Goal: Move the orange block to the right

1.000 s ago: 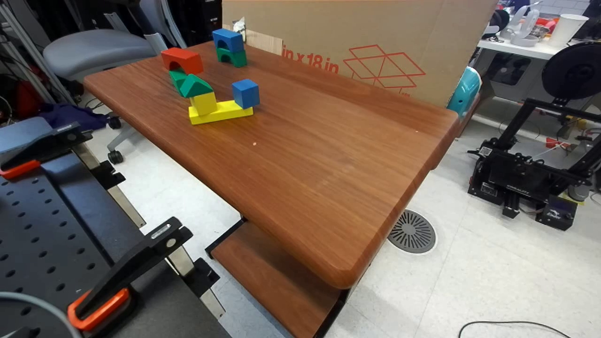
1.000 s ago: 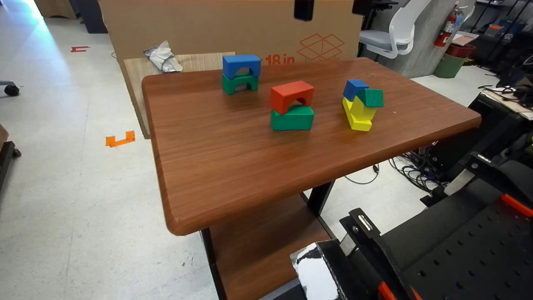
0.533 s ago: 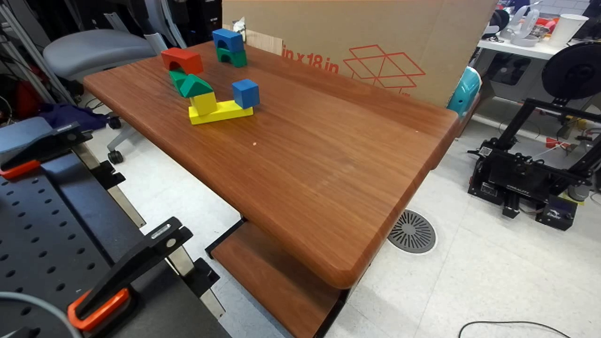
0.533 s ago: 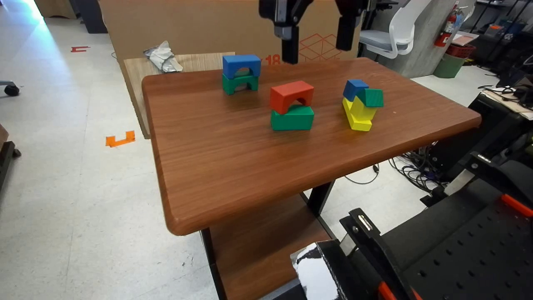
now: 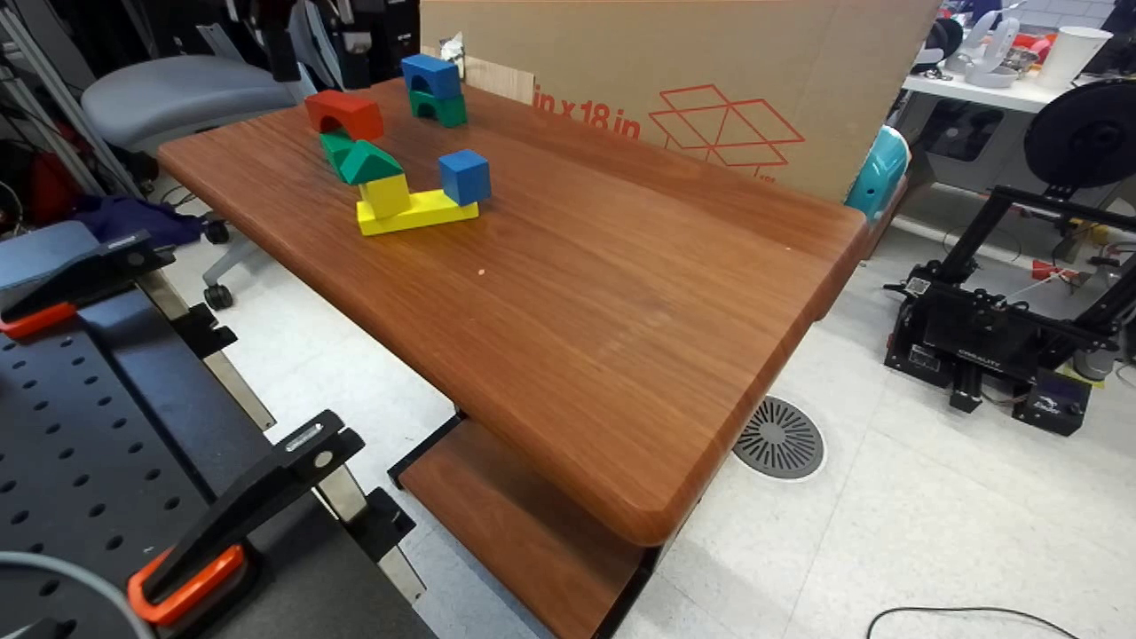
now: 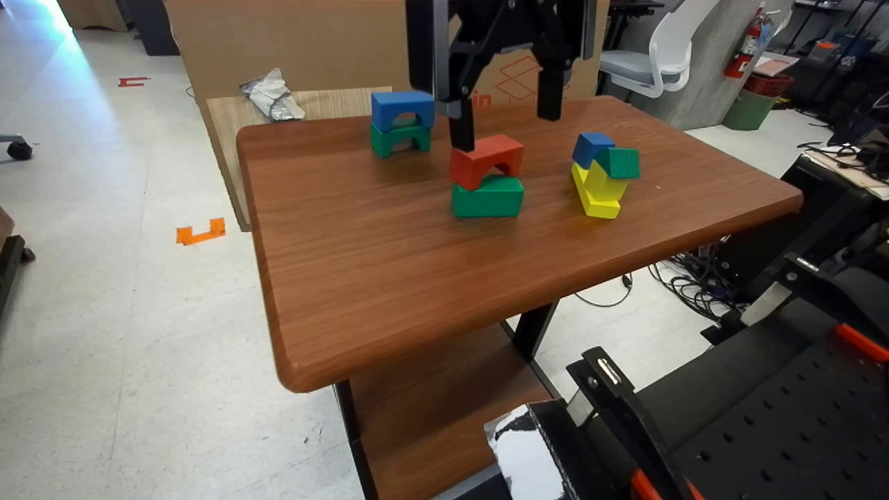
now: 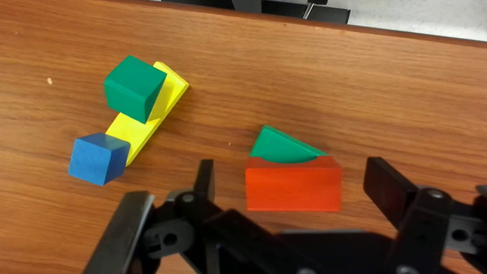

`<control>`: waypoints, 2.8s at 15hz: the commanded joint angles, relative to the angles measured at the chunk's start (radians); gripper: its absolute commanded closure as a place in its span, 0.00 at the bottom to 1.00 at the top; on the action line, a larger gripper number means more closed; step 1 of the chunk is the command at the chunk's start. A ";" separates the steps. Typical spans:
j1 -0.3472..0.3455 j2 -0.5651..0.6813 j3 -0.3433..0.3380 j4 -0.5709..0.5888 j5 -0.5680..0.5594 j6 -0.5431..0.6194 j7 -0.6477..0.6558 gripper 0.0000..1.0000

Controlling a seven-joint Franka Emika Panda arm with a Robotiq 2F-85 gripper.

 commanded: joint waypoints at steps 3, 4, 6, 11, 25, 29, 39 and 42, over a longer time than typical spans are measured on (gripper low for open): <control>0.034 0.065 -0.032 0.066 -0.026 -0.029 0.022 0.00; 0.037 0.072 -0.033 0.071 -0.025 -0.032 0.021 0.00; 0.045 0.083 -0.033 0.078 -0.026 -0.037 0.018 0.25; 0.060 0.077 -0.029 0.073 -0.030 -0.041 0.004 0.57; -0.106 -0.111 -0.078 0.135 0.020 -0.191 -0.180 0.57; -0.162 -0.044 -0.110 0.205 0.001 -0.213 -0.257 0.57; -0.181 0.215 -0.143 0.383 -0.015 -0.261 -0.274 0.57; -0.184 0.291 -0.145 0.449 -0.005 -0.299 -0.278 0.57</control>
